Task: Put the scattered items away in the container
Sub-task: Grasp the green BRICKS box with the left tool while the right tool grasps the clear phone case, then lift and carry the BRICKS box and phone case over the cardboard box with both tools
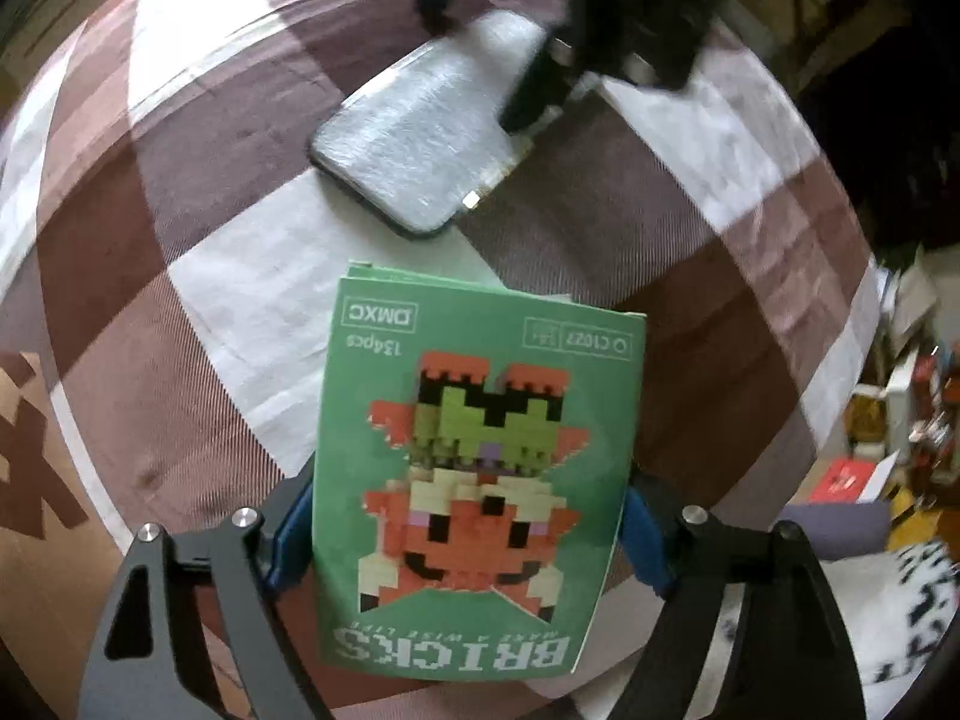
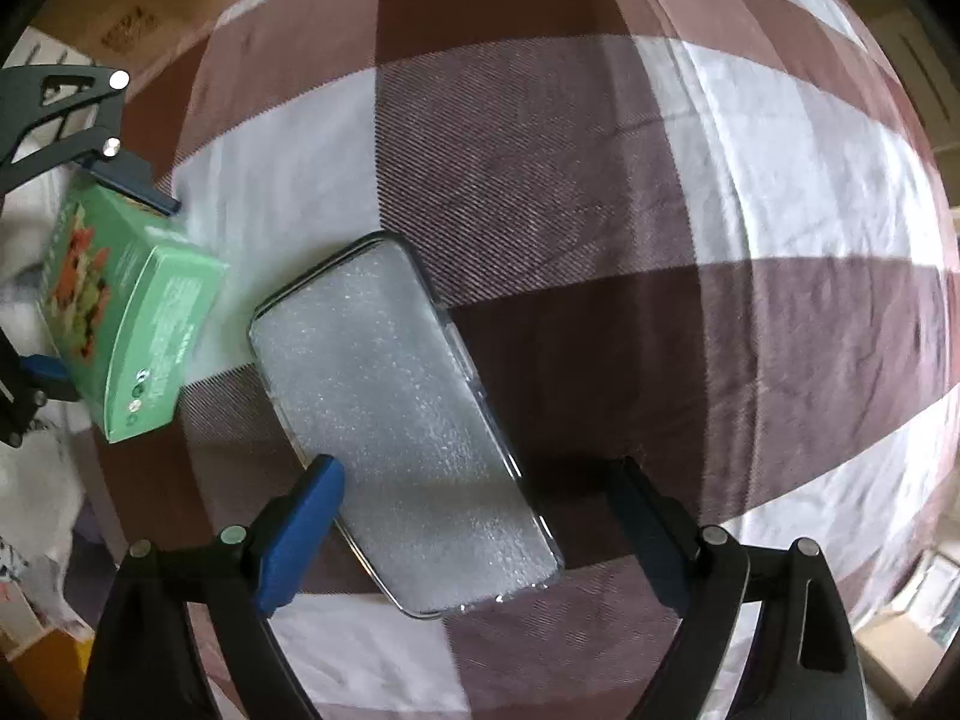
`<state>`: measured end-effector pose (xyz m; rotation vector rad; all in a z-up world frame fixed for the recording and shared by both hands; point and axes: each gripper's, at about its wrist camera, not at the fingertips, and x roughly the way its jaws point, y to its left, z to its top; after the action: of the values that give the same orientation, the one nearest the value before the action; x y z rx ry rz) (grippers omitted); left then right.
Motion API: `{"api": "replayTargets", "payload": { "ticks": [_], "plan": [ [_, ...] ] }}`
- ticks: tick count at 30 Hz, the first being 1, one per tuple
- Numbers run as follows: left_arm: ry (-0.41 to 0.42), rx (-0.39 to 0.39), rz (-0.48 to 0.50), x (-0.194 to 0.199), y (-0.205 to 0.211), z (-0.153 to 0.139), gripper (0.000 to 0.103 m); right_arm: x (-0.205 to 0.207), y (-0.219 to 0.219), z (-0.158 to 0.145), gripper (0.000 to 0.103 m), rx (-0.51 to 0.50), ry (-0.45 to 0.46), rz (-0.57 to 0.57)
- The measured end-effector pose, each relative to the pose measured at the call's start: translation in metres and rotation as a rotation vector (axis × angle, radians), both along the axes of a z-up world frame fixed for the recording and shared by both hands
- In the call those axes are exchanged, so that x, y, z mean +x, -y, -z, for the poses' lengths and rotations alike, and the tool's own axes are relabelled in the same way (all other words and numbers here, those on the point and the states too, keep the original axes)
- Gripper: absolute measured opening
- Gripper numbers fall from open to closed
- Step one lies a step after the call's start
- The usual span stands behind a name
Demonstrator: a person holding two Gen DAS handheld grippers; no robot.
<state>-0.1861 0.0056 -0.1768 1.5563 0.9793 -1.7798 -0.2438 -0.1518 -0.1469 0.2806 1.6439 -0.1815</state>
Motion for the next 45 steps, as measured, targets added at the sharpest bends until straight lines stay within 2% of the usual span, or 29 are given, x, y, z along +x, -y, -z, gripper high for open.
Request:
{"api": "replayTargets", "payload": {
  "ticks": [6, 11, 15, 17, 18, 20, 25, 31, 33, 40, 42, 45],
  "plan": [
    [0.003, 0.002, -0.021, 0.005, 0.002, -0.001, 0.083, 0.01, -0.014, -0.013, 0.092, 0.062, 0.036, -0.009],
    [0.01, -0.004, -0.026, 0.003, 0.003, -0.001, 0.083, 0.03, -0.028, 0.002, 0.094, -0.086, -0.077, -0.159],
    [0.015, -0.007, -0.028, 0.002, 0.003, -0.001, 0.083, 0.043, -0.016, 0.001, 0.095, -0.059, -0.046, -0.092],
    [0.013, -0.005, -0.039, 0.002, 0.003, -0.002, 0.083, 0.045, -0.013, -0.003, 0.092, -0.068, -0.028, -0.052],
    [0.009, -0.002, -0.049, 0.003, 0.004, -0.002, 0.083, 0.045, -0.011, -0.006, 0.085, -0.073, -0.013, -0.018],
    [-0.003, 0.009, -0.074, 0.004, 0.007, -0.003, 0.083, 0.044, -0.005, -0.011, 0.081, -0.081, 0.004, 0.11],
    [-0.015, 0.008, -0.1, 0.004, 0.011, -0.009, 0.083, 0.037, 0.002, -0.018, 0.08, -0.078, 0.029, 0.438],
    [-0.026, 0.007, -0.136, 0.004, 0.017, -0.021, 0.083, 0.016, 0.002, -0.03, 0.079, -0.006, 0.127, 0.853],
    [-0.028, 0.011, -0.15, 0.004, 0.018, -0.023, 0.083, 0.011, -0.002, -0.034, 0.079, 0.0, 0.152, 0.959],
    [0.021, 0.002, -0.201, 0.009, 0.021, -0.03, 0.083, 0.014, -0.02, -0.055, 0.079, -0.04, 0.154, 1.239],
    [0.035, -0.008, -0.204, 0.005, 0.019, -0.034, 0.083, 0.02, -0.025, -0.061, 0.079, -0.058, 0.155, 1.293],
    [0.035, -0.016, -0.21, 0.022, 0.013, -0.041, 0.083, 0.031, -0.031, -0.072, 0.078, -0.076, 0.17, 1.362]
  ]
}}
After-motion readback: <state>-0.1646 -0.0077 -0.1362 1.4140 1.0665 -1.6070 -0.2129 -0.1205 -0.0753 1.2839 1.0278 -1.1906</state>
